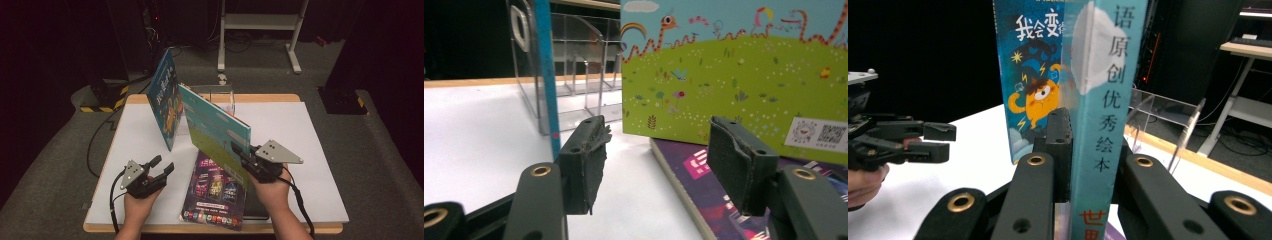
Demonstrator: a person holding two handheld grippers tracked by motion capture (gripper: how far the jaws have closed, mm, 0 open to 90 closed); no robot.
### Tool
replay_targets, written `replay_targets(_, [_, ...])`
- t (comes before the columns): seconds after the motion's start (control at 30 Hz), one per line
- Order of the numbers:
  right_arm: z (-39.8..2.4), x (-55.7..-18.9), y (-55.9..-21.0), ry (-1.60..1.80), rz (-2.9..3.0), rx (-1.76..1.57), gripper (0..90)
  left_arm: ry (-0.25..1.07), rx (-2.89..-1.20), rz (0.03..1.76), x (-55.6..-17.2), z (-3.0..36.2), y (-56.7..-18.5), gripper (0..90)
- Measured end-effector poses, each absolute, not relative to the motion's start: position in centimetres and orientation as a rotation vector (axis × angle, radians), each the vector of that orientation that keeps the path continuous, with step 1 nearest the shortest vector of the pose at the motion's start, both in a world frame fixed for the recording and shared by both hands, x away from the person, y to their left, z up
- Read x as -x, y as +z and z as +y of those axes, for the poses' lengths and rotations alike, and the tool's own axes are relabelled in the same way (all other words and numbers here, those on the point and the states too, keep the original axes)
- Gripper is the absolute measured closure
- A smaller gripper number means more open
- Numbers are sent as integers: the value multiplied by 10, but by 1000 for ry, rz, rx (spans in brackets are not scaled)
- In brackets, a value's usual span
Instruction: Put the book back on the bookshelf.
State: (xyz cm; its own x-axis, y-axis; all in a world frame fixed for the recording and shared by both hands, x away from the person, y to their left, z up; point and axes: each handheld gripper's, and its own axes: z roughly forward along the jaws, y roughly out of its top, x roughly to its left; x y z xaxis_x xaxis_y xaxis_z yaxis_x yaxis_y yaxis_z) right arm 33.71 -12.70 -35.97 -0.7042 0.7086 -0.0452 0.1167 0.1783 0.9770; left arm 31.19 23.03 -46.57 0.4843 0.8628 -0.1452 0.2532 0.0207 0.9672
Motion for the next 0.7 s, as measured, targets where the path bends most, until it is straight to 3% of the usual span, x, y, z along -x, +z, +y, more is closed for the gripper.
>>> replay_targets(0.3, [-99, -344, -352, 1498, 1984, -786, 802, 608, -1523, 986, -311, 221, -458, 417])
replay_targets(0.7, [-85, -345, -349, 1463, 1988, -842, 799, 636, -1508, 910, -342, 169, -409, 437])
